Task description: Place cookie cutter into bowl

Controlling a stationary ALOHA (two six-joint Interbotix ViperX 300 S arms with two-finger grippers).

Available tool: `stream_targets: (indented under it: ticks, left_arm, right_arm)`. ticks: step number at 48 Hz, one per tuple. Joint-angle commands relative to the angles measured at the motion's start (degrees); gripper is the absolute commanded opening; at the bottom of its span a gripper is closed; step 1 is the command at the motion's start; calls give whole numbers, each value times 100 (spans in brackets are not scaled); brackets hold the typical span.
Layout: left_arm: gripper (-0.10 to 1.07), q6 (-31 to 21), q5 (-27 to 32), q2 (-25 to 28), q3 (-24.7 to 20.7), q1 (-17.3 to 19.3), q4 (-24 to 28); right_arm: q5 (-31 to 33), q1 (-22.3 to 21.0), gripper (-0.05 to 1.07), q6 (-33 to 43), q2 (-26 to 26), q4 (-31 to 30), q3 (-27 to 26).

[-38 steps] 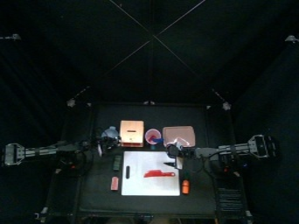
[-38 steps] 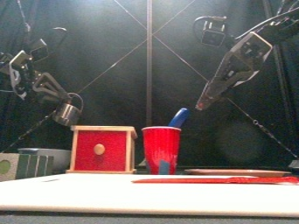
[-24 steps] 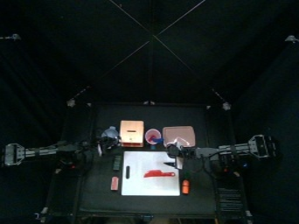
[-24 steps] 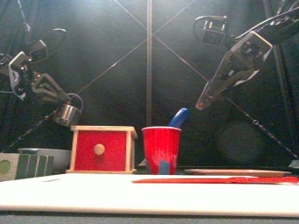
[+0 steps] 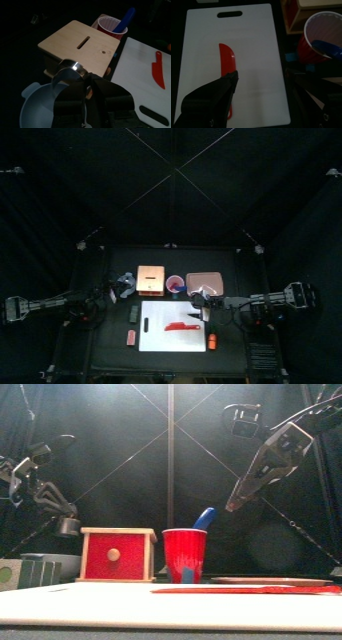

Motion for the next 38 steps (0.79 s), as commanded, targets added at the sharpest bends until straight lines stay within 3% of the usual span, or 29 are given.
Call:
stream_targets:
  ticks: [1,24,38]
  left_arm:
    - [52,9,-26,9,-79,44,-9]
    - [53,-44,308,9,9,281,-70]
    - [72,-26,316,9,-9,422,-246]
  right_arm:
    - [-53,-26,104,0,-53,9,-53]
    - [-229,-44,104,-9,70,-18,-53]
    - [-246,-79,104,-9,193,-26,-79]
